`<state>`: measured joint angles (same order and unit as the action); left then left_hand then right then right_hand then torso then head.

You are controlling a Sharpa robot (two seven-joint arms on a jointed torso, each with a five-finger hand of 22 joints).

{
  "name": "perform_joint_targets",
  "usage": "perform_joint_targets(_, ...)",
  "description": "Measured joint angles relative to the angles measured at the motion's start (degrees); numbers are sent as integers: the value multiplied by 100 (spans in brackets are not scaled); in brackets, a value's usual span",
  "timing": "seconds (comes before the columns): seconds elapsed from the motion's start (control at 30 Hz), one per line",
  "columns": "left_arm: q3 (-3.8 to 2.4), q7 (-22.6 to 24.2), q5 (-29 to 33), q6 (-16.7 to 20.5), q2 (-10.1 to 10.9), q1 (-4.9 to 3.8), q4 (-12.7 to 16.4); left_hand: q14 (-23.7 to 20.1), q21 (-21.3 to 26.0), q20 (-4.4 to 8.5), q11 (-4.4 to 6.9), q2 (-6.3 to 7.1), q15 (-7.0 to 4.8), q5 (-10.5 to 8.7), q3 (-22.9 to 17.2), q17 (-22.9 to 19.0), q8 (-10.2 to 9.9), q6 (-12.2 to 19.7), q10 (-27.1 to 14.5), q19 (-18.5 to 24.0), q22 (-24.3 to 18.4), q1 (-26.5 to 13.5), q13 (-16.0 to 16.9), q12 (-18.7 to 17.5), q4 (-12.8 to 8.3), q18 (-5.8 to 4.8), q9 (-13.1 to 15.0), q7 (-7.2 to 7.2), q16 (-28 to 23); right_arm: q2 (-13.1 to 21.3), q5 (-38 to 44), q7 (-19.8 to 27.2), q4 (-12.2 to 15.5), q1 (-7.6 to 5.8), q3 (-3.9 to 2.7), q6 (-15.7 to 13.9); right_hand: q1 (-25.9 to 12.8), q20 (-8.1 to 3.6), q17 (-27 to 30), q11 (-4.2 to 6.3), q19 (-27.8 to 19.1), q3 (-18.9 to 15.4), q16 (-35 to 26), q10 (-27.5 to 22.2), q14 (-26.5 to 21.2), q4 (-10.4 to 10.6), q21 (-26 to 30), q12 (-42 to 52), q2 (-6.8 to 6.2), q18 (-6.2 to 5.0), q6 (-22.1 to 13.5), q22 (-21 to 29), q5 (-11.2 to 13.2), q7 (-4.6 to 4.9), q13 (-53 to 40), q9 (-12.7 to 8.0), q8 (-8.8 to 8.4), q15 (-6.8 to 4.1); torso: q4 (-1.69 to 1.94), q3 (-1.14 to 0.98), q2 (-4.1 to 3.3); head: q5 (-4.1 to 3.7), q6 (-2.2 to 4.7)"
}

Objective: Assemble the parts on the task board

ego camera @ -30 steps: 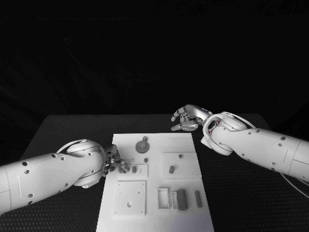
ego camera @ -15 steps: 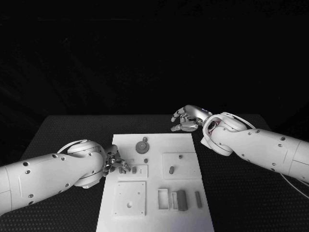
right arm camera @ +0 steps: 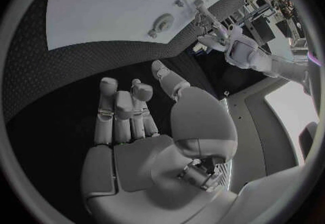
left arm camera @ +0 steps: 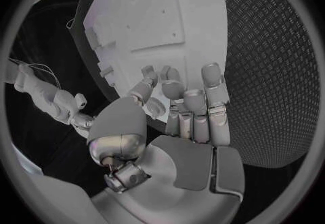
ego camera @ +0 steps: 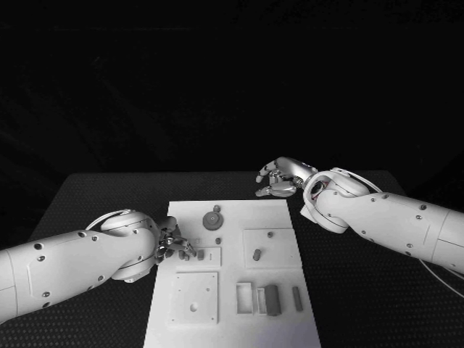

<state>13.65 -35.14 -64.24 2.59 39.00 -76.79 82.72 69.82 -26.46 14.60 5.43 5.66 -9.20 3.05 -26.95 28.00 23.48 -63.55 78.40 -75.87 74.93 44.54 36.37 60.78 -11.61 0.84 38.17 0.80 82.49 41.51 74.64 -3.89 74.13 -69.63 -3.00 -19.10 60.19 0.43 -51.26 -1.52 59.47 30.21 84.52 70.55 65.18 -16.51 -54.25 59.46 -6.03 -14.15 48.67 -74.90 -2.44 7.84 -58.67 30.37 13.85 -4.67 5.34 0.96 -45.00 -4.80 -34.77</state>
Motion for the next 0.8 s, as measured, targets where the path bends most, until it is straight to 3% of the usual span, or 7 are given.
perform_joint_targets(0.3, -3, 5, -5, 31, 102, 0, 22, 0, 0, 0, 0, 23, 0, 0, 16, 0, -1, 0, 0, 0, -1, -23, 0, 0, -16, 0, -1, 0, 0, 0, -1, 1, -7, 0, 0, 0, 0, 0, 5, 0, 0, 0, 0, 0, 0, 0, 0, 0, 0, 0, 0, 0, 0, 0, 4, 0, 0, 0, 4, 1, 5, -4, 9)
perform_joint_targets(0.47, -46, 55, 19, 138, 173, 1, 37, -28, 28, 0, -23, 60, -27, 0, 49, -12, -1, 33, -23, 0, -1, -60, -7, 25, -14, 1, -35, 29, 0, 5, -2, 3, -23, 0, 0, 0, 0, 0, 5, 0, 0, 0, 0, 0, 0, 0, 0, 0, 0, 0, 0, 0, 0, 0, 4, 1, 0, 0, 3, 2, 5, -16, 21)
perform_joint_targets(0.67, -64, 420, 504, 685, 176, -11, -32, -149, 126, 27, -88, 205, -62, 0, 55, -58, -39, 227, -235, 130, -2, 24, -1, 20, -41, -1, -88, 96, -87, 7, -5, 3, -41, 0, 0, -1, 0, 0, 5, 0, 0, 0, 0, 0, 0, 0, 0, 0, 0, 1, 0, 0, 0, 0, 4, 1, 0, 0, 4, 3, 5, -36, 40)
perform_joint_targets(0.8, -65, 898, 1072, 1142, 173, -14, -68, -607, 439, -92, -238, 249, 75, 0, 107, -203, -170, 565, -756, 610, -48, 68, -93, -257, -144, -3, -142, 258, -418, 8, -7, 3, -41, 0, 0, -1, 0, 0, 5, 0, 0, 0, 0, 0, 0, 0, 0, 0, 0, 0, 0, 0, 0, 0, 4, 1, 0, 0, 3, 1, 5, -45, 51)
